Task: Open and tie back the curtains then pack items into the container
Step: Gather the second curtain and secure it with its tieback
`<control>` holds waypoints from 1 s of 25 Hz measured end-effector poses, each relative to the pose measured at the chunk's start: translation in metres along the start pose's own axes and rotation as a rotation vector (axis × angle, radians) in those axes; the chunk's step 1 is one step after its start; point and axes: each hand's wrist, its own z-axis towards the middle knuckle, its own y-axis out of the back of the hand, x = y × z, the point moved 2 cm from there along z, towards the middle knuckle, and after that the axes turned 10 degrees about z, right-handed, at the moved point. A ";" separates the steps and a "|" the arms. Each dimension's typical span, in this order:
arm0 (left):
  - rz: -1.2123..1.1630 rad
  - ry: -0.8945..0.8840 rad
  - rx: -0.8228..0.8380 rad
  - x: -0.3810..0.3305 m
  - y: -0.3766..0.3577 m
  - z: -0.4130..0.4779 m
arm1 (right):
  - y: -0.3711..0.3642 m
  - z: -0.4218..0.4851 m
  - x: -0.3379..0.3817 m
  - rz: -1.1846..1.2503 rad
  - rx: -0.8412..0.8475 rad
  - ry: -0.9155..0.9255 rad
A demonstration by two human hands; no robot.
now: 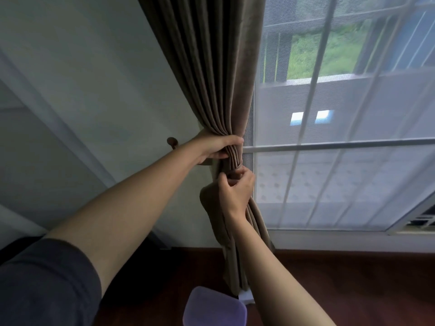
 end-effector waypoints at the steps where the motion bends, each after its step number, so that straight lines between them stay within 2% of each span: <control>1: -0.005 -0.001 -0.011 0.000 0.000 0.002 | 0.000 -0.001 0.001 0.035 0.011 -0.010; 9: 0.036 -0.038 -0.045 0.002 0.000 0.002 | 0.016 0.003 0.001 -0.098 0.030 -0.073; 14: 0.234 -0.091 0.087 0.001 0.007 -0.008 | 0.024 -0.007 0.005 -0.134 0.108 -0.102; 18: 0.258 -0.080 0.171 0.003 0.014 -0.013 | 0.026 -0.023 0.008 -0.033 0.112 -0.201; 22: 0.305 -0.100 0.219 0.002 0.011 -0.016 | 0.020 -0.020 0.000 0.376 0.014 -0.404; 23: 0.312 -0.114 0.222 0.001 0.010 -0.016 | 0.018 -0.018 -0.004 0.404 0.017 -0.422; 25: 0.297 -0.128 0.206 0.000 0.010 -0.015 | 0.017 -0.015 -0.014 0.244 0.088 -0.378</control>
